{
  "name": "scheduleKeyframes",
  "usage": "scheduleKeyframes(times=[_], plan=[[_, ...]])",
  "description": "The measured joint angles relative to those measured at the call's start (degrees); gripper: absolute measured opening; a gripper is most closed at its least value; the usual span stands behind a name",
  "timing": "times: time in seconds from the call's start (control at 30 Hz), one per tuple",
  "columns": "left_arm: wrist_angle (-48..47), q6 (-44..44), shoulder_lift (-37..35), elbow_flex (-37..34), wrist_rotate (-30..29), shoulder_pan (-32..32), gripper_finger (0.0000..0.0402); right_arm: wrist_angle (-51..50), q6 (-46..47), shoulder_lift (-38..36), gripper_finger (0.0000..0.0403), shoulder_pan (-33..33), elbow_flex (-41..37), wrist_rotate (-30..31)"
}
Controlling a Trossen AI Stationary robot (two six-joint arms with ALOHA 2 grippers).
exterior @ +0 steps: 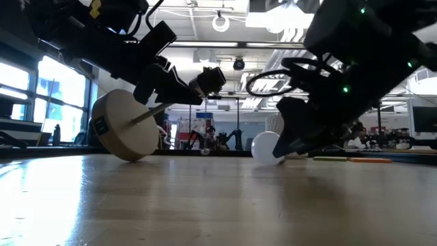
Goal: Screw lightbulb
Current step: Insert the white lightbulb into the desk lamp
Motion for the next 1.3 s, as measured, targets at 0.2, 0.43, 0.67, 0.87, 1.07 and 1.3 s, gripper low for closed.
scheduleKeyframes(times=[0.2,0.43,0.67,0.87,1.07,1.3], plan=[[0.0,0.0,0.0,0.0,0.0,0.0,0.0133,-7.9,1.4,0.0,0.0323,-0.3,5.5,0.4],[0.0,-0.1,0.0,0.0,0.0,0.0,0.0133,-15.8,6.8,0.0,0.0323,-0.3,8.7,-1.2],[0.0,-0.1,0.0,0.0,0.0,0.0,0.0133,-18.5,16.2,0.0,0.0323,4.3,5.5,-2.8],[0.0,-0.1,0.0,0.0,0.0,0.0,0.0133,-15.5,26.0,-0.2,0.0323,8.6,-1.8,-3.1],[0.0,0.1,0.0,0.0,0.7,0.0,0.0133,-12.9,28.9,-0.6,0.0326,10.3,-9.2,0.2],[0.0,0.1,0.0,0.0,0.8,0.0,0.0133,-17.7,33.2,-1.9,0.0337,9.5,-12.6,3.0]])
